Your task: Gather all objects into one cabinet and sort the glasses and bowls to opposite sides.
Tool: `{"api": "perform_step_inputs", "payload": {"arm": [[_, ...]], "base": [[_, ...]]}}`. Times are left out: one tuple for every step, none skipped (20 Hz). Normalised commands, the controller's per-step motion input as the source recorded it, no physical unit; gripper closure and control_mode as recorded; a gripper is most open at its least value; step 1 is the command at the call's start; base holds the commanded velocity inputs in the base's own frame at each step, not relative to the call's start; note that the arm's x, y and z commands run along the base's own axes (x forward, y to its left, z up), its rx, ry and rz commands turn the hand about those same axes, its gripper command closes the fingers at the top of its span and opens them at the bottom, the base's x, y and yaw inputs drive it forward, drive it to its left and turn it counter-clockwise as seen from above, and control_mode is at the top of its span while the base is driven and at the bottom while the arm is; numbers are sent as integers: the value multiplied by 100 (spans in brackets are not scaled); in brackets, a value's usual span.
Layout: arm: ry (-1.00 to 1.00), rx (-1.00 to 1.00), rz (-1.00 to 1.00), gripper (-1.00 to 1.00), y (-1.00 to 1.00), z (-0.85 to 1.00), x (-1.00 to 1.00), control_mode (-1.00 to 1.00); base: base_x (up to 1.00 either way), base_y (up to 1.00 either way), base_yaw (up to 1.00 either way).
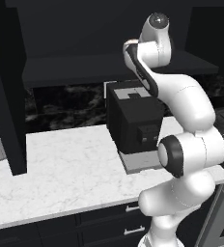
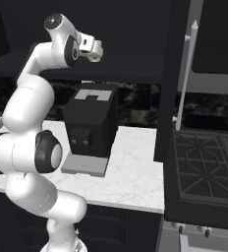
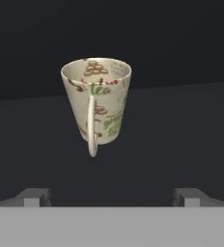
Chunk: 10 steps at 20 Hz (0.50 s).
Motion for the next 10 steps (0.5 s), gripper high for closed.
{"api": "perform_step_inputs", "payload": {"arm": [[0,0,-1,-100,0,0,43,-100],[0,0,-3,-100,0,0,42,-100],[0,0,-3,-100,0,0,41,-100],[0,0,-3,-100,0,0,38,-100],[0,0,-3,-100,0,0,37,-100],[0,0,-3,-100,0,0,35,-100],[0,0,-3,-100,0,0,32,-100],[0,0,-3,-100,0,0,31,-100],[0,0,-4,-100,0,0,32,-100],[0,0,-4,-100,0,-1,31,-100]], "base": [[0,0,0],[0,0,0],[0,0,0],[0,0,0],[0,0,0],[0,0,0],[0,0,0],[0,0,0],[0,0,0],[0,0,0]]}}
